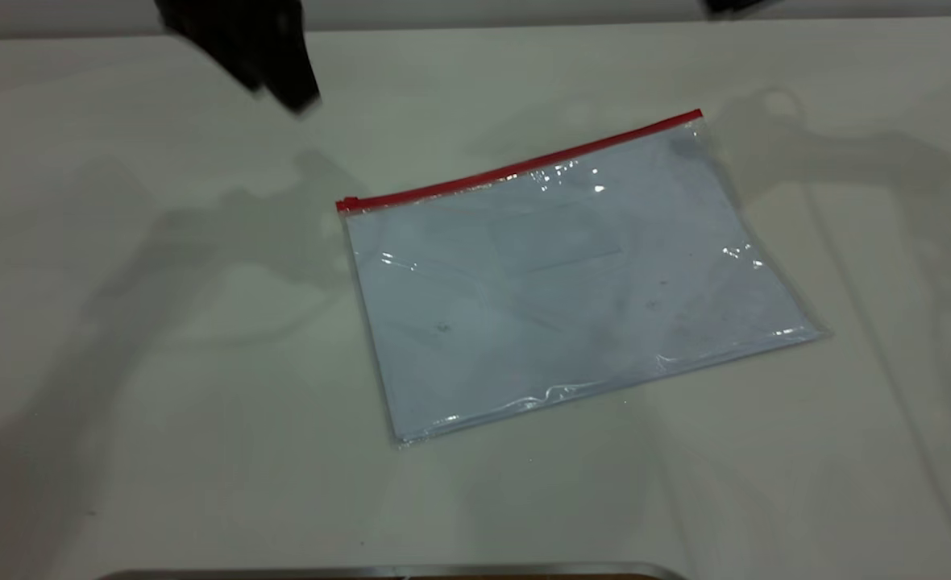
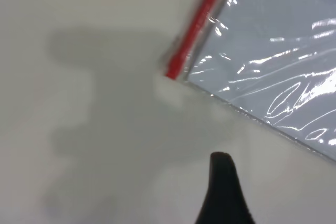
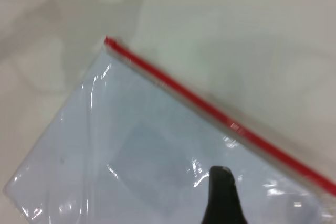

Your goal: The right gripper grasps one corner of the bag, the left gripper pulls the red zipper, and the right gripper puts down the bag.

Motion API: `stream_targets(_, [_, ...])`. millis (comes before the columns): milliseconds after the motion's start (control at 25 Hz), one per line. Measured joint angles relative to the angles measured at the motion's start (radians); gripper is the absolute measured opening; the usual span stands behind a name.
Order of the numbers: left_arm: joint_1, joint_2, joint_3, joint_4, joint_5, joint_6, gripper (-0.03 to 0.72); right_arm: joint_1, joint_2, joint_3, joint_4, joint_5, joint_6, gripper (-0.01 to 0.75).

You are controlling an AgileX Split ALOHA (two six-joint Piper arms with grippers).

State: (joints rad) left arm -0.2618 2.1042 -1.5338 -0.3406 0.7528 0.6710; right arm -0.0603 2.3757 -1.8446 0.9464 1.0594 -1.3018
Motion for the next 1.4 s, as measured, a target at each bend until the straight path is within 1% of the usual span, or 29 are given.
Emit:
stream_targets(160, [0.000,-0.142,-0.065,0.148,0.106,-0.211,0.590,0.000,-0.210,0.000,-0.074,0.005,0.123,0.575])
stream_targets(280, [0.000,-0.260,-0.083,0.237,0.166,-0.350,0.590,0.000,-0.387,0.000,-0.126,0.017,0.222,0.575])
stream_targets(440, [0.000,-0.416,-0.087,0.318,0.277,-0.421,0.590,0.000,-0.623,0.000,-0.190,0.062,0.366,0.575])
stream_targets(600, [0.000,-0.542,-0.087,0.331,0.415,-0.438,0.590,0.000,-0.821,0.000,-0.244,0.150,0.546,0.575])
stream_targets(680, [0.000,-0.589,-0.088,0.330,0.415,-0.447,0.590,0.000,-0.905,0.000,-0.256,0.176,0.610,0.575])
stream_targets(880, [0.000,-0.686,-0.087,0.327,0.415,-0.515,0.590,0.000,-1.063,0.025,-0.257,0.176,0.712,0.575])
stream_targets(1000, [0.000,-0.761,-0.055,0.326,0.415,-0.567,0.590,0.000,-1.169,0.092,-0.257,0.176,0.749,0.575])
stream_targets(1120, [0.000,-0.868,0.021,0.324,0.415,-0.606,0.589,0.000,-1.307,0.215,-0.257,0.176,0.763,0.575])
stream_targets(1240, [0.000,-0.996,0.140,0.317,0.415,-0.650,0.589,0.000,-1.450,0.371,-0.258,0.176,0.785,0.575])
stream_targets(1400, [0.000,-1.181,0.339,0.297,0.415,-0.671,0.589,0.000,-1.650,0.594,-0.261,0.176,0.793,0.575])
